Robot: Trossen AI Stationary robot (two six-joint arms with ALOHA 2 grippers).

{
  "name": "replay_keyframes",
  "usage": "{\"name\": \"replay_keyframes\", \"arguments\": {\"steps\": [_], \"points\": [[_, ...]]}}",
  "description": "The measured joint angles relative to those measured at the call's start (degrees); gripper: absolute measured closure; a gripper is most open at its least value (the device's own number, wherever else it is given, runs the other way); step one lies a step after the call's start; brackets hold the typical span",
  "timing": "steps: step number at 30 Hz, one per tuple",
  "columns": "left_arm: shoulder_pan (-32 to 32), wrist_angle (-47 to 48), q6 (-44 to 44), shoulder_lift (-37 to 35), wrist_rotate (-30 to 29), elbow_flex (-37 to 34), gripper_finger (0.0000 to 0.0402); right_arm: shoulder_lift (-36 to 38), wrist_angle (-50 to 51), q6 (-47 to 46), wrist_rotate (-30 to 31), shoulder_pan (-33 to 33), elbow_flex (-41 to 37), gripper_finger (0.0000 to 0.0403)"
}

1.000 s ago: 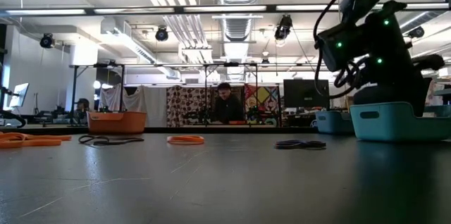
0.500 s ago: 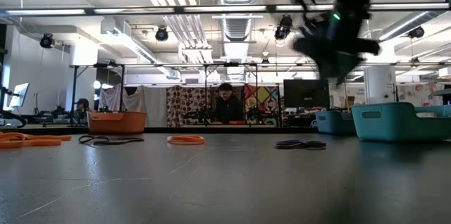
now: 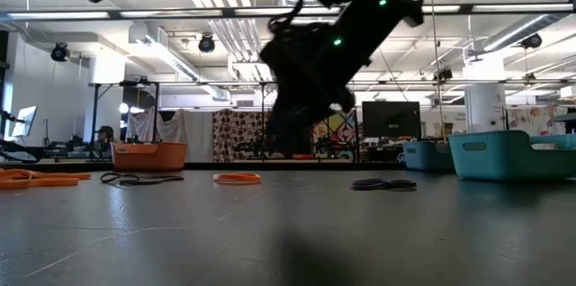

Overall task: Sort rubber bands into baskets
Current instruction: Put the orange rubber band into the green bin

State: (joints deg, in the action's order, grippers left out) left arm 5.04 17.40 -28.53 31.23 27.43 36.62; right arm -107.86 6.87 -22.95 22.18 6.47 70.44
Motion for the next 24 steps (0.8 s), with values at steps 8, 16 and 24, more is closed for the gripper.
{"name": "replay_keyframes", "arguments": {"steps": [8,16,24], "points": [[0.0,-7.7,-6.1,-4.7,0.2,-7.0,0.0248,-10.9,0.3,0.3,-4.4,-2.3,9.5,0.0220],[0.0,-9.0,-8.7,-5.4,-3.7,-9.1,0.0248,-15.6,2.5,-0.2,-7.6,-3.4,15.5,0.0156],[0.0,-9.0,-8.0,-5.4,-5.3,-9.1,0.0248,-15.8,5.6,3.0,-7.6,-4.3,15.7,0.0143]]}}
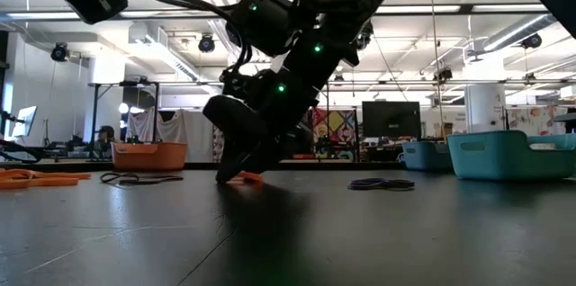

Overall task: Sort rubber bands into baskets
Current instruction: Put the orange rubber band into the green bin

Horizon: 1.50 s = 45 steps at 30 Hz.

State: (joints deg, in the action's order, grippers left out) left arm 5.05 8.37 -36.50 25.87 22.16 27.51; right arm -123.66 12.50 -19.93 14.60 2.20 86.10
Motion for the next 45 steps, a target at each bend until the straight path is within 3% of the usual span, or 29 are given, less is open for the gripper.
{"name": "replay_keyframes", "arguments": {"steps": [8,12,16,20,25,32,37,41,45], "points": [[0.0,-5.5,5.9,0.7,-9.4,0.0,0.0248,0.0,0.4,0.4,-1.7,-0.1,-0.1,0.0307],[0.0,-8.3,7.5,1.4,-10.3,0.0,0.0248,0.0,0.2,-2.0,-1.5,-0.2,-0.2,0.0383],[-0.2,-7.1,10.8,0.8,-10.2,0.0,0.0248,2.4,1.5,-10.1,-0.4,-0.2,-0.3,0.0392],[-0.3,-1.6,18.6,-0.2,-11.2,3.3,0.0248,9.4,8.3,-15.8,2.4,0.0,-0.3,0.0394],[-0.3,8.9,31.9,0.7,-18.5,8.7,0.0248,19.5,28.6,-27.3,6.0,0.9,-2.8,0.0394],[-0.4,11.8,30.6,5.4,-29.6,14.3,0.0248,33.9,56.8,-49.0,6.1,3.7,-12.1,0.0394],[-0.4,11.0,27.9,9.8,-30.6,16.9,0.0248,43.6,55.7,-56.5,2.0,4.0,-24.9,0.0394],[-0.3,11.3,25.0,13.6,-30.2,19.9,0.0248,47.5,51.2,-56.6,-1.3,3.8,-34.7,0.0394],[-0.1,13.6,19.3,16.2,-29.0,23.5,0.0248,49.4,42.7,-53.2,-0.1,3.5,-42.0,0.0394]]}}
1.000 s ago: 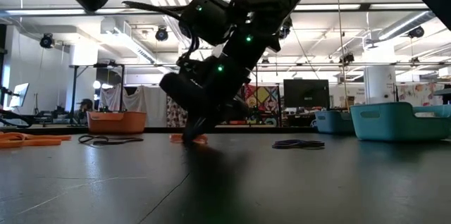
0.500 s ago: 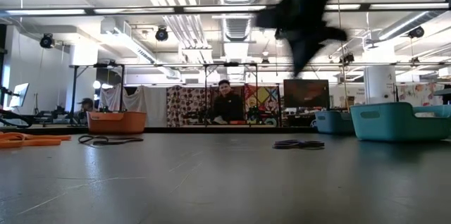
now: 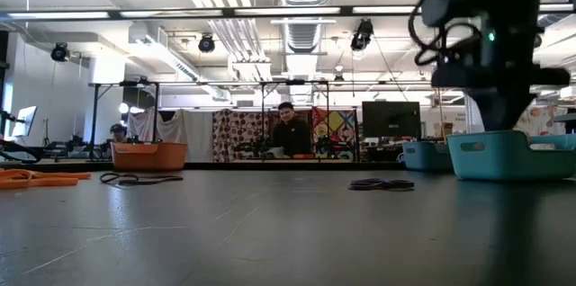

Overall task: Sort rubber bands into baskets
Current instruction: Put the orange rubber band into the green bin

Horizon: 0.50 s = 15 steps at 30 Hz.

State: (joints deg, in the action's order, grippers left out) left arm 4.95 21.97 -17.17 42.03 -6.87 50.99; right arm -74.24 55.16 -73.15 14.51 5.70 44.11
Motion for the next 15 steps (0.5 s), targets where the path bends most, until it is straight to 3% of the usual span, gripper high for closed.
{"name": "replay_keyframes", "arguments": {"steps": [5,9,15], "points": [[0.7,0.4,-8.5,0.3,0.4,0.2,0.0248,-0.7,-13.2,8.5,0.6,-2.4,-6.4,0.0394],[2.6,1.5,-17.9,0.4,0.4,-2.3,0.0248,-1.2,-16.2,10.5,0.5,-3.9,-8.1,0.0382],[9.3,1.5,-27.7,3.8,-1.4,-5.1,0.0248,1.7,-16.0,13.0,0.5,-4.6,-8.0,0.0299]]}}
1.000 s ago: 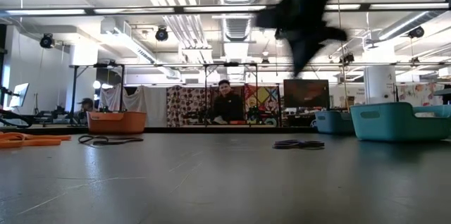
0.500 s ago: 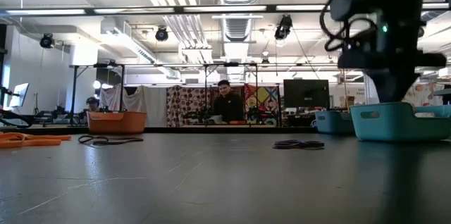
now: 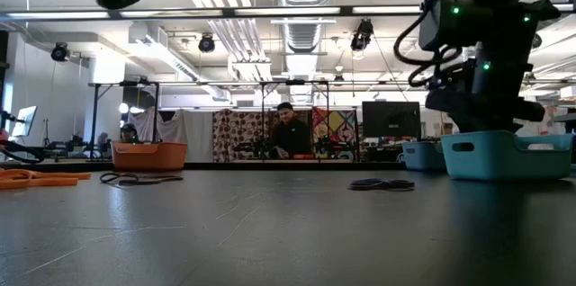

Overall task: Sort rubber bands into baskets
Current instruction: Put the orange rubber band into the green bin

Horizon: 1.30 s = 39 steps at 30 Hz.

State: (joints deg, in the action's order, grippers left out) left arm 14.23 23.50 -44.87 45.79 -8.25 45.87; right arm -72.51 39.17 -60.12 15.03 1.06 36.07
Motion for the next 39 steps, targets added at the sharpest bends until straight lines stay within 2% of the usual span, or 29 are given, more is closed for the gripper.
{"name": "replay_keyframes", "arguments": {"steps": [6,12,15,18,22,25,31,34,39], "points": [[4.3,1.1,-2.4,3.3,-3.6,-0.5,0.0248,5.0,2.0,-0.3,0.0,0.0,1.3,0.0221],[4.7,10.1,-7.4,3.8,-4.4,-1.3,0.0234,9.2,4.8,-0.5,0.2,0.8,5.7,0.0188],[5.8,16.3,-13.1,4.1,-4.3,-2.4,0.0215,10.5,4.6,-0.1,2.9,3.9,8.9,0.0188],[7.6,21.7,-18.6,5.9,-4.2,-3.3,0.0202,10.8,4.4,-0.6,8.8,9.5,12.9,0.0194],[10.7,21.2,-20.1,12.4,-2.7,-3.5,0.0202,9.4,3.1,-0.6,18.1,17.0,18.7,0.0205],[11.3,22.3,-20.5,19.0,-2.5,-3.5,0.0209,6.5,3.4,0.6,22.4,20.8,23.4,0.0212],[9.3,25.6,-19.6,27.7,-2.7,-3.6,0.0220,-1.1,3.4,7.2,24.0,24.1,34.4,0.0221],[8.1,25.5,-17.7,29.2,-2.6,-4.2,0.0220,-5.0,3.8,10.4,24.1,24.3,40.1,0.0224],[4.1,24.9,-16.2,30.9,1.9,-7.1,0.0221,-10.4,4.3,16.3,24.1,24.3,48.6,0.0225]]}}
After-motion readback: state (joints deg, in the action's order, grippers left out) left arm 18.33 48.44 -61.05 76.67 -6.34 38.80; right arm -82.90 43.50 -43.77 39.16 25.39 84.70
